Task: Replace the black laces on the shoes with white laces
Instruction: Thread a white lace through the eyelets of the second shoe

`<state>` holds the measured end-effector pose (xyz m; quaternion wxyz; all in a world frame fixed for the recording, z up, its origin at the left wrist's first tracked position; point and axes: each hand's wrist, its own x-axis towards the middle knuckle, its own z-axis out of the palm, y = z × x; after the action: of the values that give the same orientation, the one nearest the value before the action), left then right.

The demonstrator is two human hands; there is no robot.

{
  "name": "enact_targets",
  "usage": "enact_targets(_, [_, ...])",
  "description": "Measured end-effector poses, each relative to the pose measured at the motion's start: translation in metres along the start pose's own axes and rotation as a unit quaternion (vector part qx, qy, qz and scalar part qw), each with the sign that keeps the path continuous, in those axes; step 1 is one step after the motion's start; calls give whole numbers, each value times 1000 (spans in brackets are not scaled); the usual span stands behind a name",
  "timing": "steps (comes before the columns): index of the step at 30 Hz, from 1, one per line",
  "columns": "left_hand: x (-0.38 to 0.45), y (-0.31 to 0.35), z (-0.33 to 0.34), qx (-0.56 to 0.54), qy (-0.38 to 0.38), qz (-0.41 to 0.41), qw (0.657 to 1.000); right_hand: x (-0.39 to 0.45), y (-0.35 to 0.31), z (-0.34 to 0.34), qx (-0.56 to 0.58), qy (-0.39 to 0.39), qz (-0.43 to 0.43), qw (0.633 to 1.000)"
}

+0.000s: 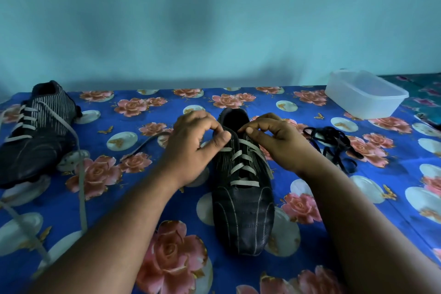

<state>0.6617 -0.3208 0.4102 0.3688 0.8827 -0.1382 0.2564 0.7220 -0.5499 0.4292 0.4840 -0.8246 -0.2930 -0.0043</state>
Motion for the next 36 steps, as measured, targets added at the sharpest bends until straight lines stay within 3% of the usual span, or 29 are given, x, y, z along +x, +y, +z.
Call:
enact_targets(5, [1, -2, -2, -64, -25, -45, 997, -1, -1, -2, -3, -8, 0, 1000])
enact_targets(7, [5, -5, -13, -111, -2, -111, 988, -1, -2, -3, -4, -9, 3, 1000])
enact_targets(9, [7, -13, -23, -189, 50, -212, 957, -2, -3, -3, -4, -10, 9, 1000])
enact_targets(10, [8, -19, -28, -166, 89, -261, 947, -2, -3, -3, -3, -10, 12, 1000])
enact_targets(12, [7, -44, -42, -8, 181, -326, 928, -2, -4, -3, -5, -10, 12, 1000])
enact_targets(14, [4, -58, -51, 97, 235, -352, 901, -3, -4, -3, -9, -10, 8, 1000])
enact_targets(16, [3, -53, -47, 170, 239, -314, 903, -2, -4, -3, -5, -9, 9, 1000])
enact_targets(18, [7, -40, -36, 145, 213, -188, 948, -2, -3, -2, -7, -6, 9, 1000])
enact_targets(20, [7, -18, -24, -11, 120, -83, 989, -2, -2, -2, -11, -7, 1, 1000])
enact_targets(23, [3, -2, -3, 20, 9, 7, 1000, -2, -3, -3, -17, -8, -11, 1000])
enact_targets(32, [4, -8, -17, -68, -27, -58, 996, -1, -1, -5, -46, -13, -17, 999])
enact_targets(36, [0, 8, -19, -131, -59, -102, 984, -4, -6, -9, -48, 35, -48, 997])
